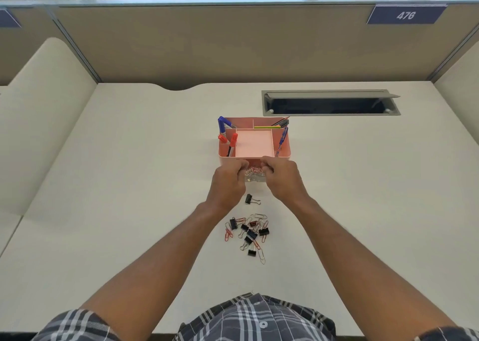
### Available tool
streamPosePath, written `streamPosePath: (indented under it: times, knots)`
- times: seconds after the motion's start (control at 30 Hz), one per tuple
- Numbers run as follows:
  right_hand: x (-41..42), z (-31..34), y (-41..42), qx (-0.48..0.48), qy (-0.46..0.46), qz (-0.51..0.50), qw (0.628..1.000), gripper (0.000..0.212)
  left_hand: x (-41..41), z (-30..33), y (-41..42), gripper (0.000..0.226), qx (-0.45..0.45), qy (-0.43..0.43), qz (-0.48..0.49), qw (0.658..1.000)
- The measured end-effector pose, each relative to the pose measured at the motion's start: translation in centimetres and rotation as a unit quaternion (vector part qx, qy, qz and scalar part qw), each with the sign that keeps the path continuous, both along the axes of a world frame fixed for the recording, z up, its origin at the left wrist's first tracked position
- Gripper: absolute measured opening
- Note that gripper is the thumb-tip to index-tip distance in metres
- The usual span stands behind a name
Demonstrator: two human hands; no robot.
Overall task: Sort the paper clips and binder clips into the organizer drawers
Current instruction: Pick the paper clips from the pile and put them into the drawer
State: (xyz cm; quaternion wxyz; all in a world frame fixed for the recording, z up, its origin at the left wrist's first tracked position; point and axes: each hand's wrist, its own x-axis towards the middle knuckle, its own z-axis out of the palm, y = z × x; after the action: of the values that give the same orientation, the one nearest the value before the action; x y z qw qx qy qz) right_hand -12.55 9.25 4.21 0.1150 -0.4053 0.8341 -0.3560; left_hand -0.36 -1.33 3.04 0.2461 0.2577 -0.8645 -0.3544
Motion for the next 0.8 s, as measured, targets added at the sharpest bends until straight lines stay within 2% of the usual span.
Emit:
streamPosePath:
  times: [0.13,0.23,0.3,0.4,0.47,0.57,0.67,0.8]
  knots:
    - [0.7,-0.3,1.8,-0.038,-0.055,-0.032,0.997,0.019,2.0,-1.7,0.3,0.026,0.0,0.019,0.012,1.0]
    - [2.0,-1.2,3.5,-0.024,-0.062,-0.032,0.997,0.021,4.3,-3.5,0.8,0.042,0.011,-0.028,0.006,1.0]
    - [2.7,-2.1,4.3,0.03,-0.064,-0.004,0.997,0.022,5.9,-4.5,1.1,0.05,0.023,-0.098,-0.017,0.995]
    - [3.8,-3.8,5.2,0.164,-0.065,0.072,0.982,0.029,7.8,-5.7,1.4,0.054,0.033,-0.191,-0.064,0.979]
    - [4.8,-4.9,5.8,0.22,-0.047,0.128,0.966,0.037,8.6,-6.3,1.6,0.05,0.012,-0.206,-0.08,0.975]
    - [5.9,-6.2,6.3,0.228,0.0,0.17,0.959,0.042,8.7,-6.5,1.7,0.039,-0.011,-0.203,-0.088,0.975]
    - [5.8,-6.5,6.1,0.211,0.026,0.157,0.964,0.032,8.2,-6.5,1.7,0.03,-0.028,-0.189,-0.087,0.978]
    - [4.9,-6.5,5.9,0.213,0.002,0.131,0.968,0.017,7.5,-6.7,1.9,0.02,-0.037,-0.189,-0.082,0.978]
